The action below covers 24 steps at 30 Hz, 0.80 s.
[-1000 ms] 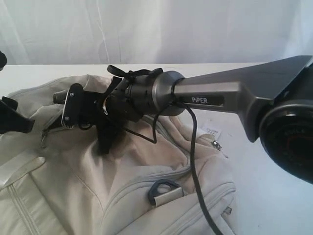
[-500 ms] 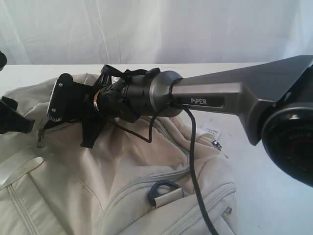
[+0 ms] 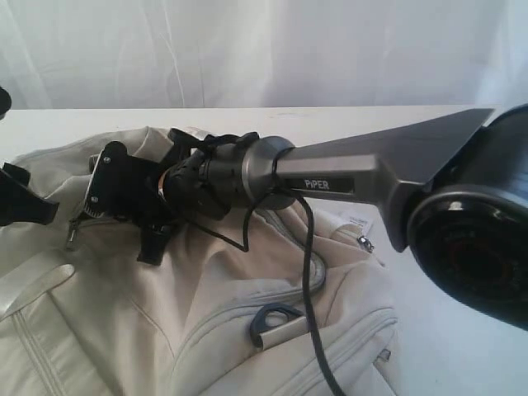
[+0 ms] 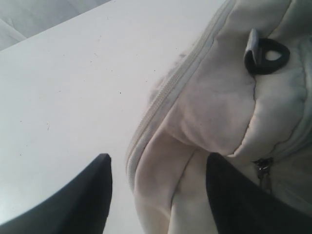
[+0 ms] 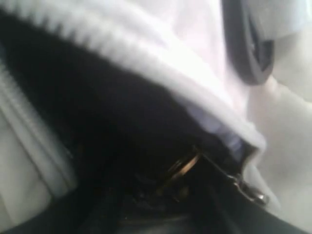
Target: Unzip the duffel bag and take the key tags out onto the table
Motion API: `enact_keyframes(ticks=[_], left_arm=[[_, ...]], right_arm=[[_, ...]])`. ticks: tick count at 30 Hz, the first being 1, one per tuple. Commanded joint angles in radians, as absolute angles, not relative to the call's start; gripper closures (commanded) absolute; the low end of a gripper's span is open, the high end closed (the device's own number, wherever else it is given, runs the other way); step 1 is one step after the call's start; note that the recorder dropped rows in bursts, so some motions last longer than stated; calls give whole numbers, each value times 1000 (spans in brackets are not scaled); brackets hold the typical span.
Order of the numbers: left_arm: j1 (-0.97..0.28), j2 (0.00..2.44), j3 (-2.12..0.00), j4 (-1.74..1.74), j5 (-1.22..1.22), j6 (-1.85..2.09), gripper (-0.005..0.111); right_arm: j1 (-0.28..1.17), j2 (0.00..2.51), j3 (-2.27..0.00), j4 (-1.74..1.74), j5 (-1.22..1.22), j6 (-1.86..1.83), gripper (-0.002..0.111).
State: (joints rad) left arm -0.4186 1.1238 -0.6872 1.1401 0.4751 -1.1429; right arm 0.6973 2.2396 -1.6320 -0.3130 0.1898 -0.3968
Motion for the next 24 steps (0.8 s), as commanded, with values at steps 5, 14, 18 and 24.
enact_keyframes(ticks=[5,14,18,24], left_arm=[[-426,1119,-688,1143,489,-1151,47],[-426,1119,-688,1143,489,-1151,47],[-426,1119,-688,1143,494,-1151,47],[-426,1119,-688,1142,508,-1151,47]], right_arm=[[697,2224,-1635,-305,71,-257,68],[697,2226,-1642,-305,-25,14,68],[697,2226,-1642,-305,-34,57,68],[697,2226,-1642,-305,21,100,64]])
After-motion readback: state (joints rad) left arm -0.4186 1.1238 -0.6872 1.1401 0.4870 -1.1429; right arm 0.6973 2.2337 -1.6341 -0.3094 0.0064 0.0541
